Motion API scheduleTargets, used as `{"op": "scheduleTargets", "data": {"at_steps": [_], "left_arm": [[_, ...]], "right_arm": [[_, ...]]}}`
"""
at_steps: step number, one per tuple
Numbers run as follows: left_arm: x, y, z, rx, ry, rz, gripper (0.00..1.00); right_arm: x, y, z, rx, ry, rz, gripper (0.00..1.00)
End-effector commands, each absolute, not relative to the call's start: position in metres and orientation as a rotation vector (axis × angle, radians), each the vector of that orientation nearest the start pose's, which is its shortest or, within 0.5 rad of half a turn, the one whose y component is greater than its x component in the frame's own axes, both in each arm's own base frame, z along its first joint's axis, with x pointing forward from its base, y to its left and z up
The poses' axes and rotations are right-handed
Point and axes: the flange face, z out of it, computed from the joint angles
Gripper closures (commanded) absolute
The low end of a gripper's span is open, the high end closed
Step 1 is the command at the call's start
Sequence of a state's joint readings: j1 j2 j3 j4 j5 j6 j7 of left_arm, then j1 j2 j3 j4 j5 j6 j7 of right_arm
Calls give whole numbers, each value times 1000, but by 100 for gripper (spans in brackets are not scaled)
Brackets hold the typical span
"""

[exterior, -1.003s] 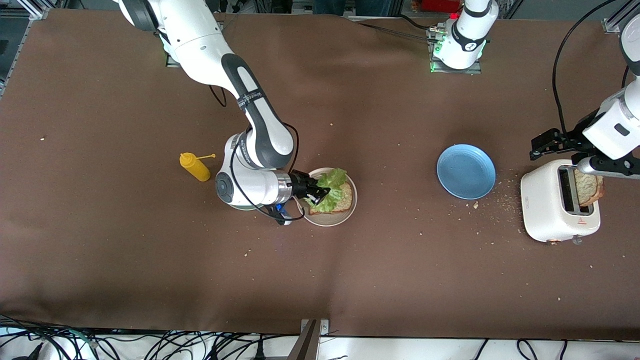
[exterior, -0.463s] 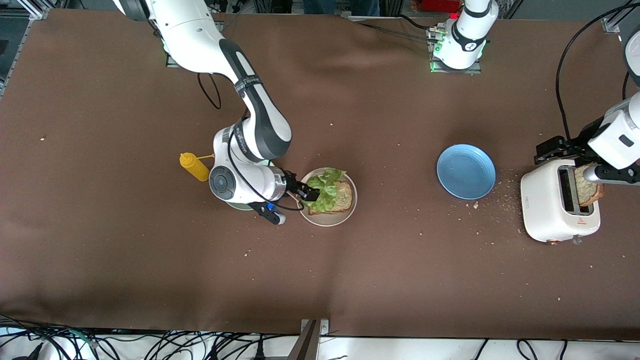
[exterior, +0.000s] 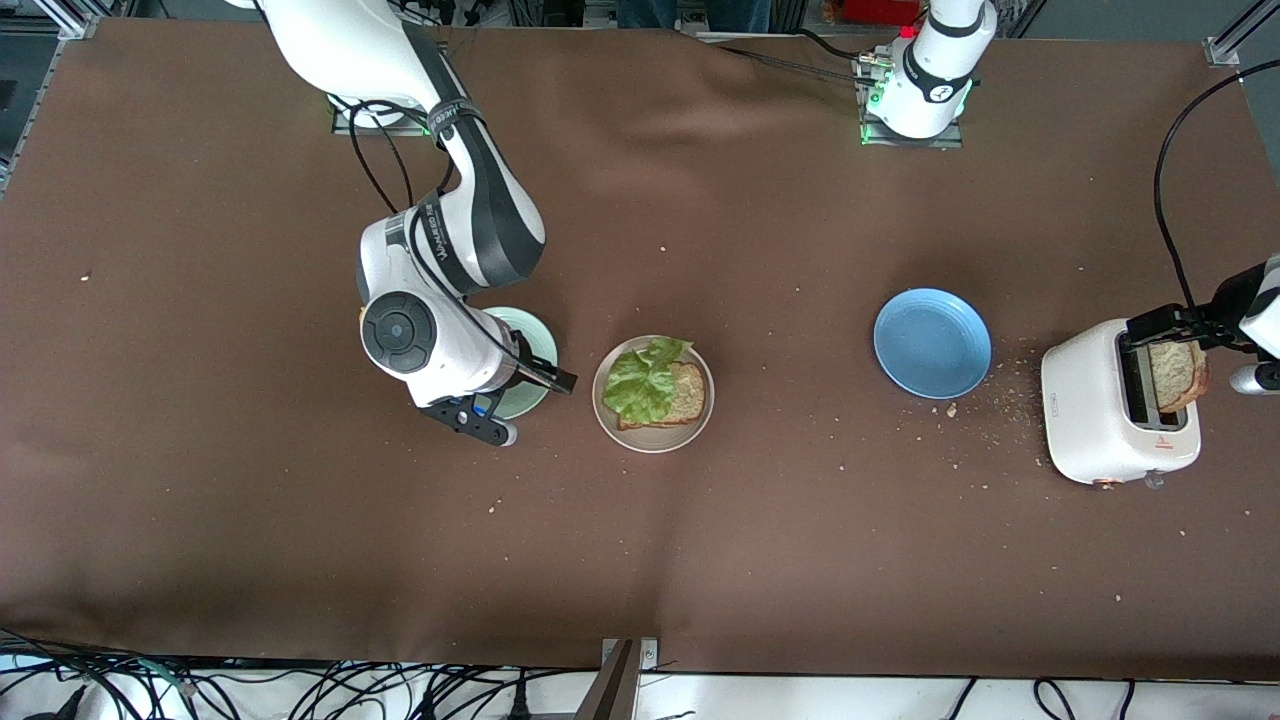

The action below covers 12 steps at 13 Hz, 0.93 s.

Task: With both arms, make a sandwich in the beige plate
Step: 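Withdraw the right arm while the left gripper pulls the second bread slice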

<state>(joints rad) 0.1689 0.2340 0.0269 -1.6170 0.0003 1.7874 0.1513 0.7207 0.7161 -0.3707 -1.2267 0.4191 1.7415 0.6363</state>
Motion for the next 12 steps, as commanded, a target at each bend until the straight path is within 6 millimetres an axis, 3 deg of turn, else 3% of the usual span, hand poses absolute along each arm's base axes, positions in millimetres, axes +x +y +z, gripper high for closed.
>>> {"op": "scheduleTargets", "data": {"at_steps": [1,4,6,7,10,11,12], "left_arm": [[617,164,459,-3127,12,107,0],[620,197,430,-3128,34,97,0],[625,206,412,-3127,22,85,0],[623,217,405,-3127,6,95,0],[624,225,382,-3137,-9,128,4],[620,236,377,-3140,-41,135,19],[619,241,378,-3144,-55,125,67]], "right_arm": [[645,294,375,-3111,259,362,0],[656,240,384,-3146,99,410,0],[652,218,385,-3141,124,512,0],[655,205,384,-3125,143,512,0],[661,149,398,-3038,116,433,0],[653,127,402,-3052,99,403,0],[643,113,409,-3104,47,333,0]]}}
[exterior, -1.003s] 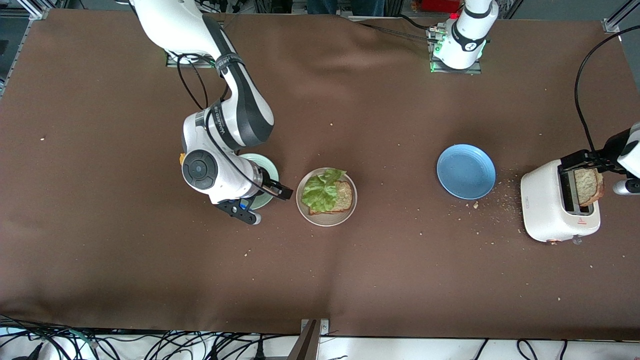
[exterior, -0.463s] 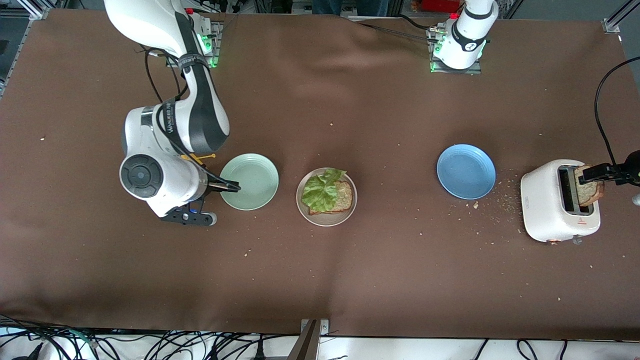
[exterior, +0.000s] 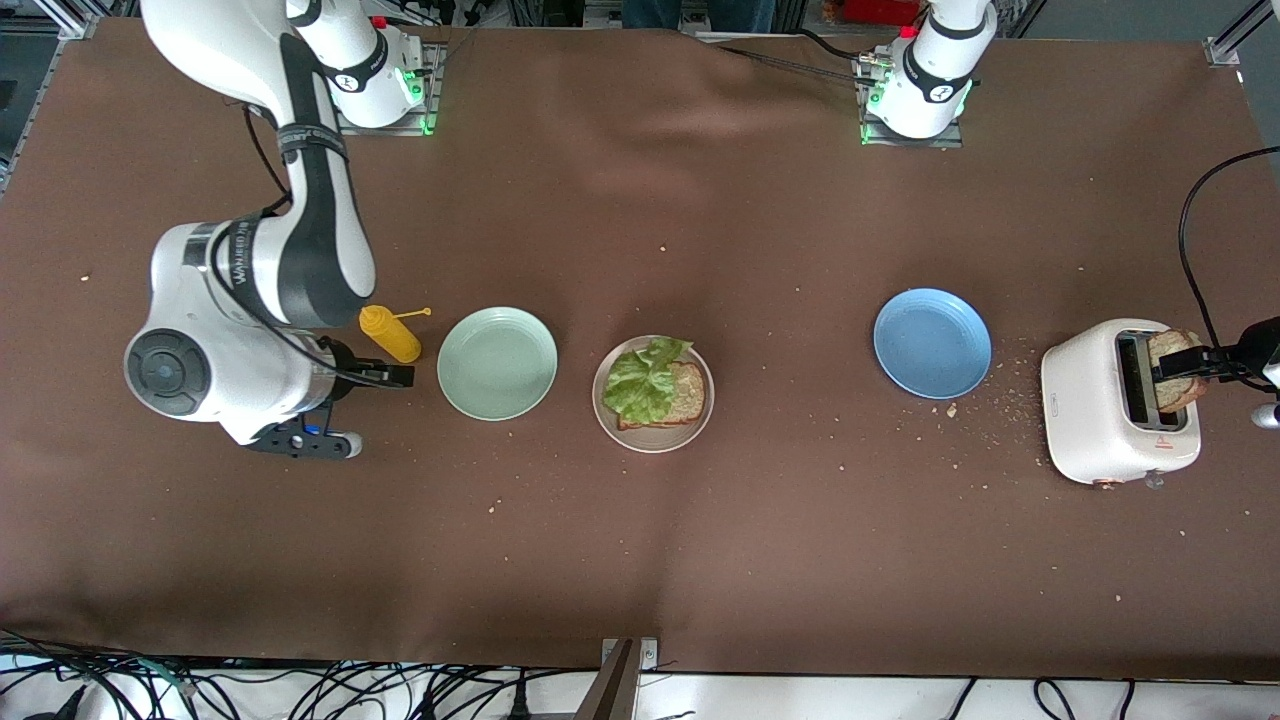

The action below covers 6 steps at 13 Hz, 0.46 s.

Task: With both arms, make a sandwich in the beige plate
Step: 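Withdraw the right arm while the left gripper pulls the second bread slice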

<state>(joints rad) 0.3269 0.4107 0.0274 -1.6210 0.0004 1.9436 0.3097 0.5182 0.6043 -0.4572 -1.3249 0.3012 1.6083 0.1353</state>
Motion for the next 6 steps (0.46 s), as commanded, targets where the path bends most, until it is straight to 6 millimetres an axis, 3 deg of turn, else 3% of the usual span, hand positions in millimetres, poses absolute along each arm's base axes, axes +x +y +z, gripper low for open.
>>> {"op": "scheduleTargets", "data": {"at_steps": [1,3,5,6], "left_arm": [[618,241,377,-3144,-51,131,100],[618,240,374,-3141,-67,154,100],[619,241,372,-3141,-49,157,100],[623,243,384,-3134,-52,121,100]], "right_arm": [[632,98,417,-3132,38,274,0],[622,58,436,-3105,113,223,0],[606,28,475,-3090,167,152,0],[591,17,493,-3079,187,127,0]]}}
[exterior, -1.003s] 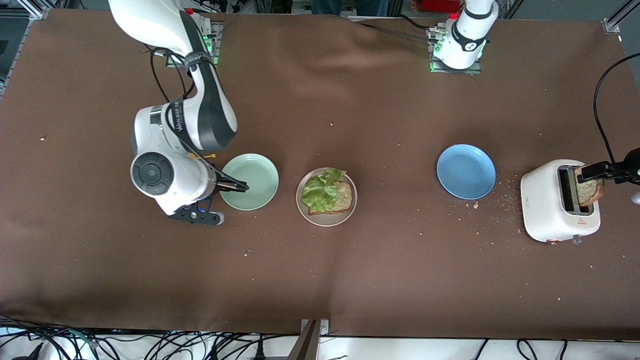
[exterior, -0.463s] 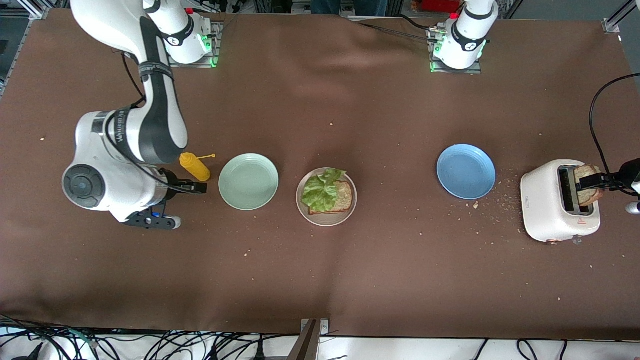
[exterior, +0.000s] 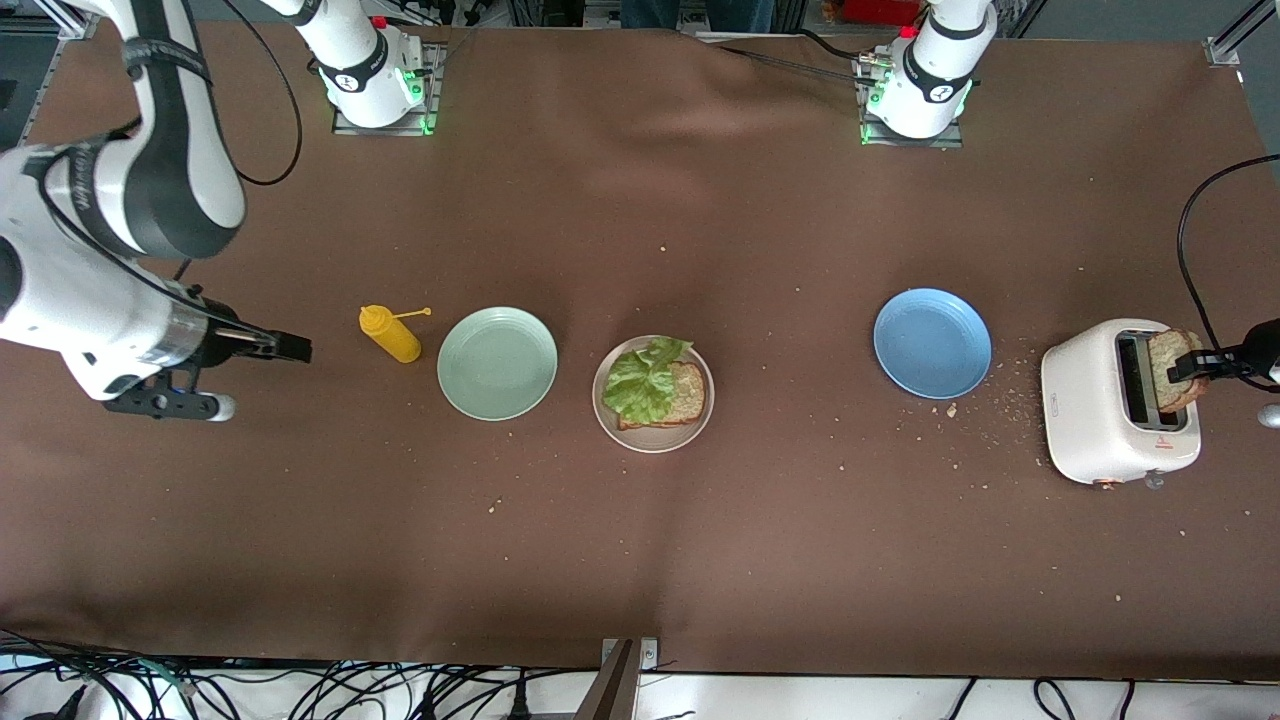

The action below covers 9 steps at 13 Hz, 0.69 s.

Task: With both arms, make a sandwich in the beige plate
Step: 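Withdraw the right arm while the left gripper pulls the second bread slice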

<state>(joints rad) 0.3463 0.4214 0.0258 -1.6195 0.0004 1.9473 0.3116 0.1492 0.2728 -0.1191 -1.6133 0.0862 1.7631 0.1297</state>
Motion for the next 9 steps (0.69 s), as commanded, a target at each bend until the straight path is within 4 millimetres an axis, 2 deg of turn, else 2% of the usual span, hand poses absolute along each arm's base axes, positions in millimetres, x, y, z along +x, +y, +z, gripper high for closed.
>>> {"op": "scheduleTargets", "data": {"at_steps": [1,2,3,5,7,8,9], "left_arm": [[629,240,393,-3131,-46,92,100],[636,238,407,-3119,-33,51,100],[639,238,421,-3115,-31,32,100],[647,222,457,-3118,5,45,100],[653,190,491,-3107,82,122,100],[656,163,510,-3117,132,140,100],[659,133,516,-3134,189,168,100]], "right_arm": [[578,4,509,-3072,217,100,0],[570,-9,522,-3068,248,85,0],[564,-13,535,-3072,255,63,0],[550,-28,571,-3071,286,-37,0],[545,-33,580,-3137,261,-39,0],[547,-42,574,-3155,259,-10,0],[549,-37,570,-3161,187,5,0]]}}
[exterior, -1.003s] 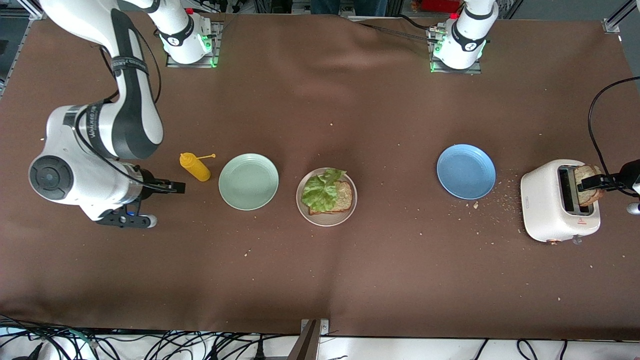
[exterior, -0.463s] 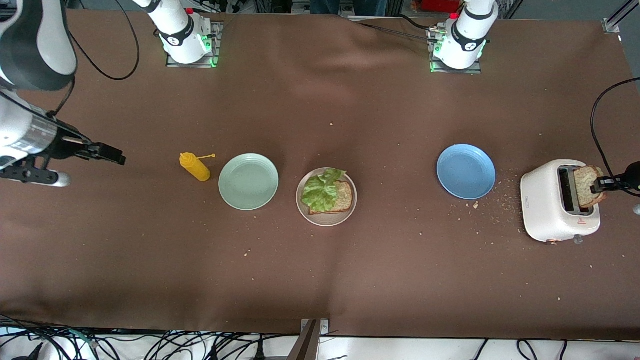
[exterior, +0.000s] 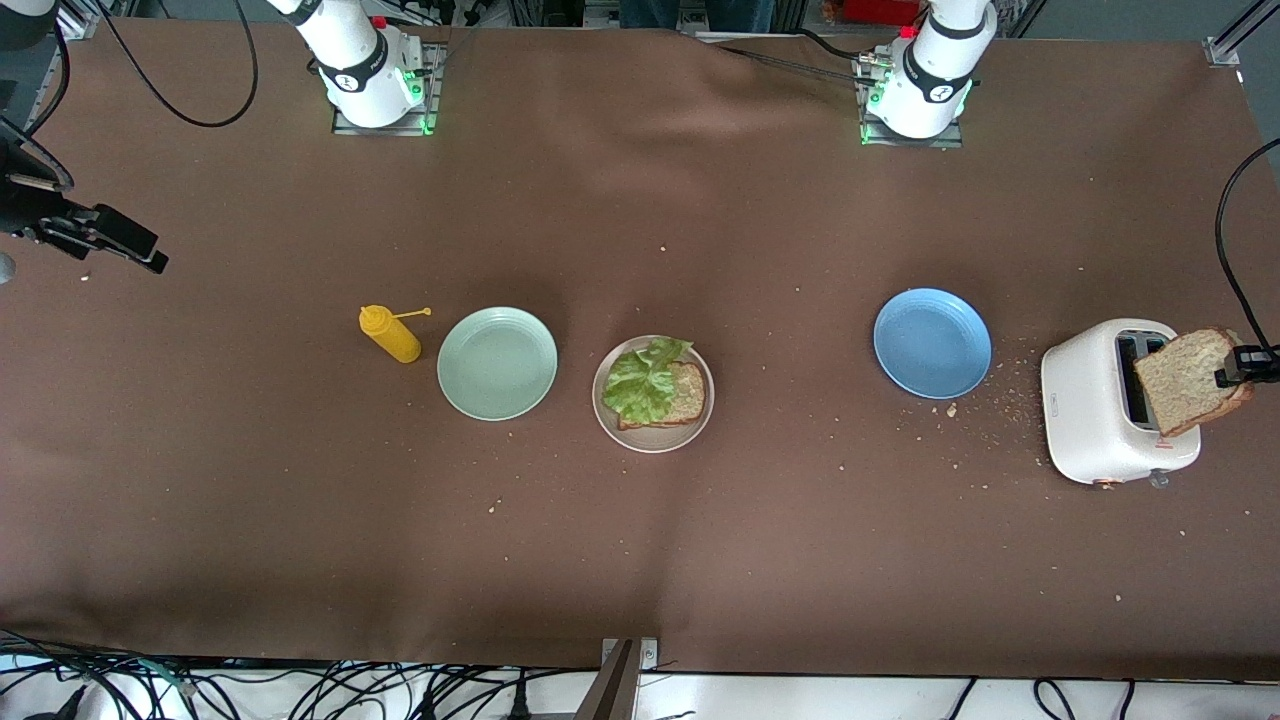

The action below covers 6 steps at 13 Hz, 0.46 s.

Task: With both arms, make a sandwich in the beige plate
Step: 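Carry the bread slice to the beige plate with the left gripper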

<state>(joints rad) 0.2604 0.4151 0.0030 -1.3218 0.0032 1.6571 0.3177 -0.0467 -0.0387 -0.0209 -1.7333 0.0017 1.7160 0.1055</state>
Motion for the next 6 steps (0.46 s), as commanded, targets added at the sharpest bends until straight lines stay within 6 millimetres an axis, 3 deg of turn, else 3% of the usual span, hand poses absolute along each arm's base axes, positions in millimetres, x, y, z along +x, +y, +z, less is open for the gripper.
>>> {"op": "scheduleTargets", "data": {"at_steps": [1,2,5,6], "left_arm": [[663,95,513,-3185,258,192,100],[666,65,503,-3253,309,217,100],[679,9,457,-3523,387,329,100],[683,-24,442,-3619,414,380,100]], "right_arm": [[549,-28,570,-3166,154,7,0],[550,-27,569,-3167,152,10,0],[553,-38,558,-3137,190,51,0],[552,-42,558,-3102,207,52,0]]}}
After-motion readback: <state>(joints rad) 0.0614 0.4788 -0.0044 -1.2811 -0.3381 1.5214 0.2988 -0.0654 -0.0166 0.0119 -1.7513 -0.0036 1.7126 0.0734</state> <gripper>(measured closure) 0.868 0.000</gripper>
